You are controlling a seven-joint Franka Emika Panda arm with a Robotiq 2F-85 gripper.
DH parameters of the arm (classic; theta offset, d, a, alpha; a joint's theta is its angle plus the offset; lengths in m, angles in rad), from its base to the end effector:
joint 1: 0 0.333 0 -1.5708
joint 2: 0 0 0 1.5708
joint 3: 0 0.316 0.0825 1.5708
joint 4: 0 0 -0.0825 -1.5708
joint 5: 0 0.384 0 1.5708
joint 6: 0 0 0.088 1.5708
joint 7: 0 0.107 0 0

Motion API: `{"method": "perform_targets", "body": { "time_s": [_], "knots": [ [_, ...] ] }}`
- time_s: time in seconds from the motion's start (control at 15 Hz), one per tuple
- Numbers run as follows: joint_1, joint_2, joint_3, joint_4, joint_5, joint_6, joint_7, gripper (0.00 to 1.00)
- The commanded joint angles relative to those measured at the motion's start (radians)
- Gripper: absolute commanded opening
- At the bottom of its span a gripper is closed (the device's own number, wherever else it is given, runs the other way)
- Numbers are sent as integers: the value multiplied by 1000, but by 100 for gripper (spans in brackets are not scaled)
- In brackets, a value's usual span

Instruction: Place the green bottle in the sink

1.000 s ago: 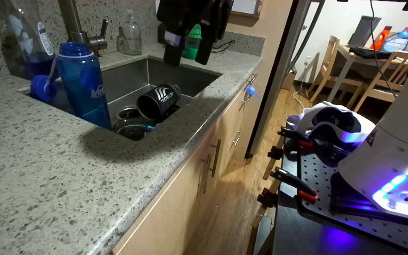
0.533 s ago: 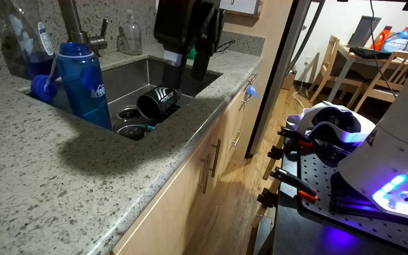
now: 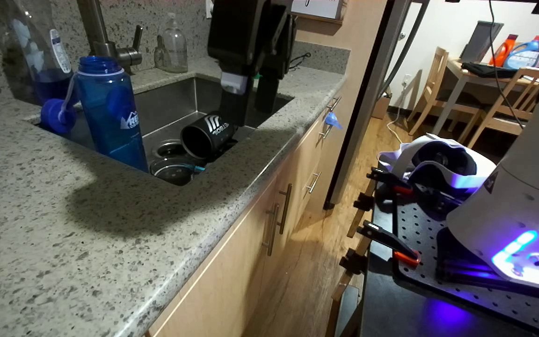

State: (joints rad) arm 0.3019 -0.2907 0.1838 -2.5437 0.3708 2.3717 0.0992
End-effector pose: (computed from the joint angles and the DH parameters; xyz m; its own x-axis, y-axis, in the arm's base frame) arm 0.3869 0.2082 0.3838 0.9904 0.1211 0.0663 0.1336 -0.9619 -0.2387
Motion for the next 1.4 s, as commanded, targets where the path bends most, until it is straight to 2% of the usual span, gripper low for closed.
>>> {"method": "perform_targets", "body": {
  "time_s": [0.0, 0.6, 1.07, 1.33],
  "knots": [
    [-10, -1, 10, 1, 3, -3, -2, 100],
    [-19, 8, 9, 2, -9, 3, 9, 100],
    [-142, -30, -6, -42, -145, 89, 144, 100],
    [-237, -72, -14, -103, -303, 150, 208, 100]
  ]
}}
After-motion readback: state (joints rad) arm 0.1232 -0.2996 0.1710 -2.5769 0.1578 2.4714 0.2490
